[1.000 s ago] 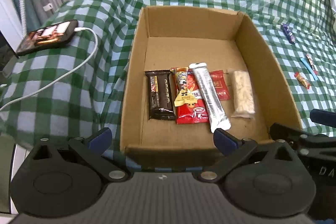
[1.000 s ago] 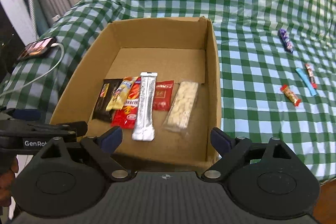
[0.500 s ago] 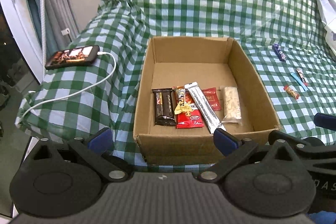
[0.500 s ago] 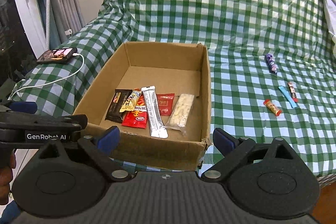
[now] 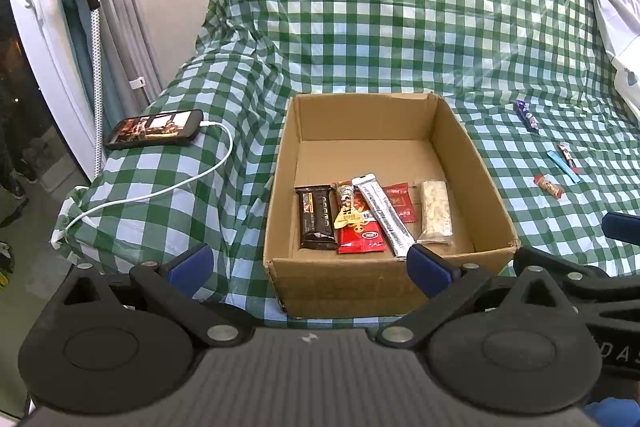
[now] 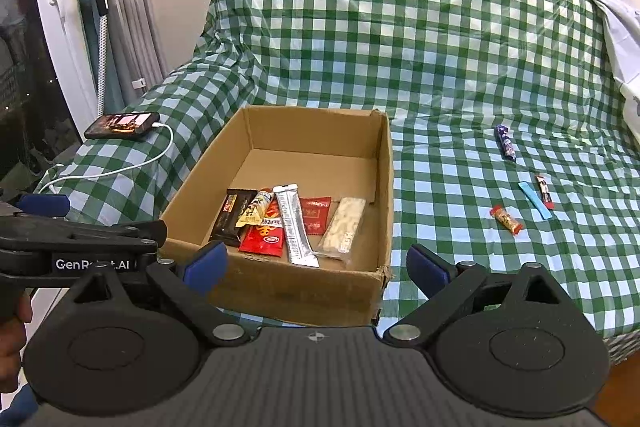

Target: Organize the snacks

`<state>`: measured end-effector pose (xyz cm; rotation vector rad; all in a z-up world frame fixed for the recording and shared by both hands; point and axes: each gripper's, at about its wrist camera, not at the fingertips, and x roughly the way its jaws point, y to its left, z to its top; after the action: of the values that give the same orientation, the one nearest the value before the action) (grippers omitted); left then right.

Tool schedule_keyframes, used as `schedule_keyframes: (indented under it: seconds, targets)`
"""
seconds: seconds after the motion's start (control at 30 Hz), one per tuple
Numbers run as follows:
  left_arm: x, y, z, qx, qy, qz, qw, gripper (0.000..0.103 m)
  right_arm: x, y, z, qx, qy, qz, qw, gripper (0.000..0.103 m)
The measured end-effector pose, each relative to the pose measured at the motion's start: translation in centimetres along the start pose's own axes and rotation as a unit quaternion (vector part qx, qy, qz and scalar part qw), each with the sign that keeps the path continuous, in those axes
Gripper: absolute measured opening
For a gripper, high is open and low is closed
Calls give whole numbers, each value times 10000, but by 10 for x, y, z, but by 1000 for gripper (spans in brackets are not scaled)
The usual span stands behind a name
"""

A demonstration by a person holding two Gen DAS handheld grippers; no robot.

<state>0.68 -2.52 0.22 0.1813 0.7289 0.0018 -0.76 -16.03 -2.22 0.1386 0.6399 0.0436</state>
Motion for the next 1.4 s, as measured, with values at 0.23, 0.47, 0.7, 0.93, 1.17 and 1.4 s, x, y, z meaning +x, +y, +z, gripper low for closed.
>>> schedule_keyframes:
  seconds: [0.23, 0.47, 0.7, 0.93, 1.17, 1.4]
  targets:
    - [-1, 2, 0, -7, 2, -2, 10000, 103, 0, 4, 0, -28, -15, 6, 10000, 97]
    - [-1, 4, -2, 3, 19, 4, 10000, 103, 1, 3, 1, -31, -7, 13, 10000, 97]
    - [1, 6, -5, 13, 48, -1, 10000, 103, 3, 4, -1, -30, 12, 16, 10000, 97]
    - [6, 5, -4, 33, 94, -3, 10000, 103, 5, 4, 0, -31, 17, 22, 10000, 97]
    - [7, 5, -4, 43, 111, 6, 9999, 103, 6, 3, 1, -28, 23, 29, 10000, 97]
    - [11, 5, -7, 103, 148, 20, 9998, 103, 8, 2, 2, -18, 36, 44, 10000, 97]
